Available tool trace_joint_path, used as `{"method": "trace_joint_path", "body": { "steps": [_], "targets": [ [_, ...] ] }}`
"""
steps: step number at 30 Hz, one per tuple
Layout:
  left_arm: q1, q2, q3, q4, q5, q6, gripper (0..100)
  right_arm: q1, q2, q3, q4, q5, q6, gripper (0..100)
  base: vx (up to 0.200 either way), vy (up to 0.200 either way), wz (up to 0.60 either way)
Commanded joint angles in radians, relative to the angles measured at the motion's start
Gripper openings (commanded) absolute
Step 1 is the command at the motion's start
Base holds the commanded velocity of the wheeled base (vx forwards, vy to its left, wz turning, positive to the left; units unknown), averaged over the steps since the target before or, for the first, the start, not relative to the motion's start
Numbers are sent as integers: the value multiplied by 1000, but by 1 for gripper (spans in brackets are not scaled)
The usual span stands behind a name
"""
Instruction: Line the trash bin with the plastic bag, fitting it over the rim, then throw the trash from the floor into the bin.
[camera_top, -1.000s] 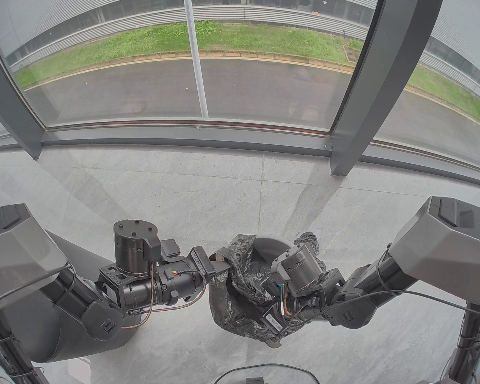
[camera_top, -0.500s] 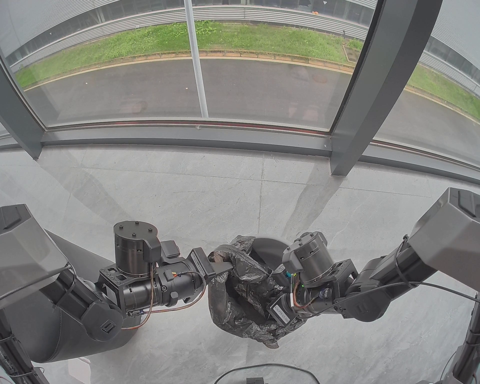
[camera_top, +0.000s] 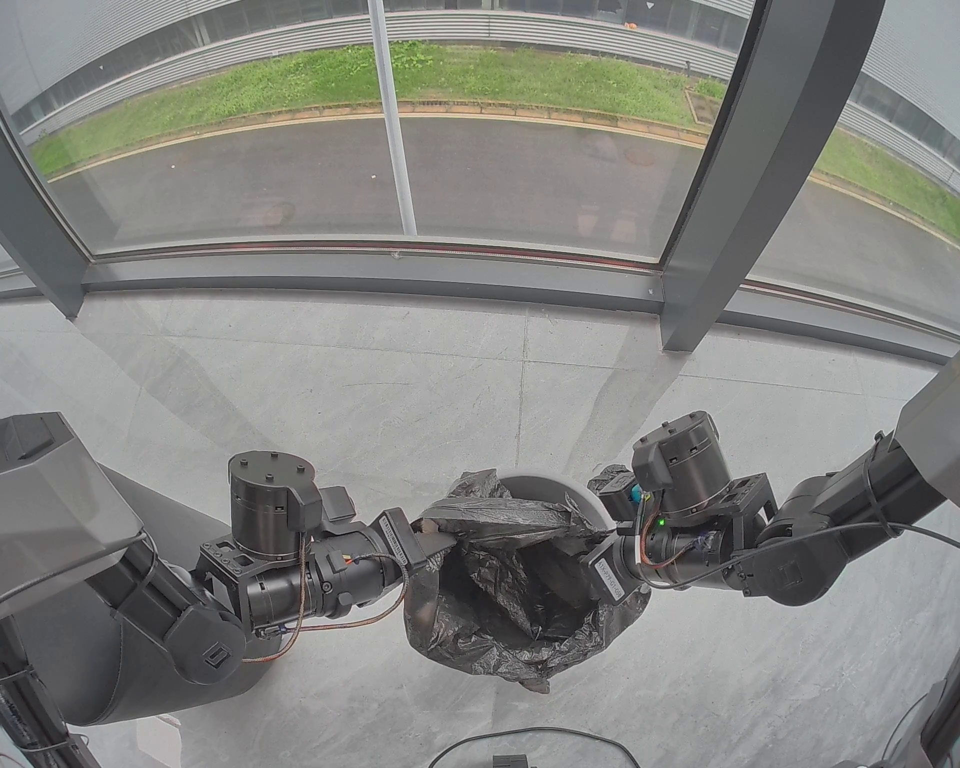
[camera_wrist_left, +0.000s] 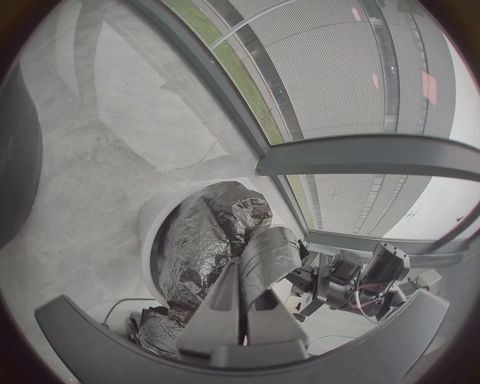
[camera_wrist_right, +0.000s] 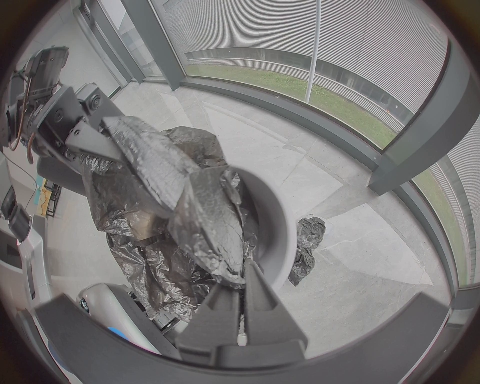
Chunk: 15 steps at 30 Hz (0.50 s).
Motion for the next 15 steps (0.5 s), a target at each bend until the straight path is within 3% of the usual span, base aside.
{"method": "trace_joint_path", "body": {
  "steps": [1,9,15],
  "targets": [
    [0,22,-6,0,4,50,0,-29,6,-7,-5,0,3,0,0,0,0],
    [5,94,-65,0,67,167,0,-64,98,-10,-220,-4,-2,0,0,0,0],
    [15,158,-100,0,91,228,0,-93,146,-18,-278,-17,-6,0,0,0,0]
  ]
}}
